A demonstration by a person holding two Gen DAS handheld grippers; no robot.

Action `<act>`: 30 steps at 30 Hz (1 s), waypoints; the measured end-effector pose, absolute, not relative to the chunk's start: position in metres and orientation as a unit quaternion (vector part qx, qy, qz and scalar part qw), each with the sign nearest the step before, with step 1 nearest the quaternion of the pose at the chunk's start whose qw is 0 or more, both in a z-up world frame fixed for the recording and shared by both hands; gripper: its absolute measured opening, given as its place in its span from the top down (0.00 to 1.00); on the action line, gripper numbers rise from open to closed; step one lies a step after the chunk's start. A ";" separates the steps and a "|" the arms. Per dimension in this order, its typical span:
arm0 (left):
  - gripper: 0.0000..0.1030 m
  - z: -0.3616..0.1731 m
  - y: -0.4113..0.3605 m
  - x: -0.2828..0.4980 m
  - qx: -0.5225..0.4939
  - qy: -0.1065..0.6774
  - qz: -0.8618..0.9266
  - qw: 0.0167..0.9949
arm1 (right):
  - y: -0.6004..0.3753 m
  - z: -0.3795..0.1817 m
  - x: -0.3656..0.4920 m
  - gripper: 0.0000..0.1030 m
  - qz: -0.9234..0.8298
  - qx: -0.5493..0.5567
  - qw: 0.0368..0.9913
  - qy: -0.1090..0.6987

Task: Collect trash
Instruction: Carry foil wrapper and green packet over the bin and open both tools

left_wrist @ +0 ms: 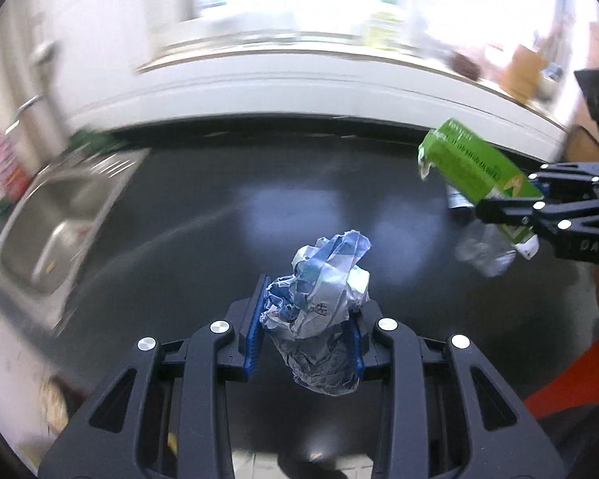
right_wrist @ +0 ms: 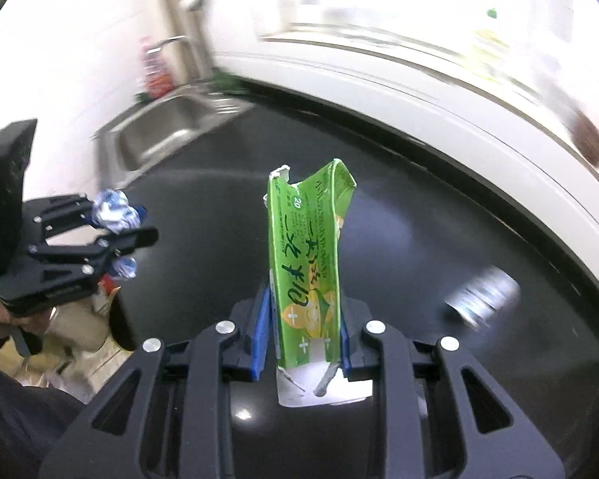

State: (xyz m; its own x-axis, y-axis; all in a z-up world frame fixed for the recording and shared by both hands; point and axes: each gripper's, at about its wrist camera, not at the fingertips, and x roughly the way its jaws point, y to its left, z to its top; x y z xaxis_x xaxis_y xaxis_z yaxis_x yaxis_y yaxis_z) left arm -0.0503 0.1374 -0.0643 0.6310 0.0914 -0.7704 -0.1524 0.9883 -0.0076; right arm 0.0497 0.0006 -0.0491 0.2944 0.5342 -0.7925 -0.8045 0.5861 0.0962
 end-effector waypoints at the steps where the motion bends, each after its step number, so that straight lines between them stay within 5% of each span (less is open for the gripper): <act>1: 0.68 -0.065 0.149 -0.062 -0.042 0.424 0.083 0.901 | 0.025 -0.048 0.038 0.73 0.446 -0.170 0.777 0.411; 16: 0.68 -0.110 0.303 -0.288 -0.180 0.440 0.301 0.827 | 0.249 -0.093 -0.145 0.73 0.617 -0.246 0.611 0.430; 30: 0.68 -0.184 0.362 -0.329 -0.239 0.445 0.302 0.809 | 0.333 -0.174 -0.203 0.73 0.596 -0.291 0.576 0.478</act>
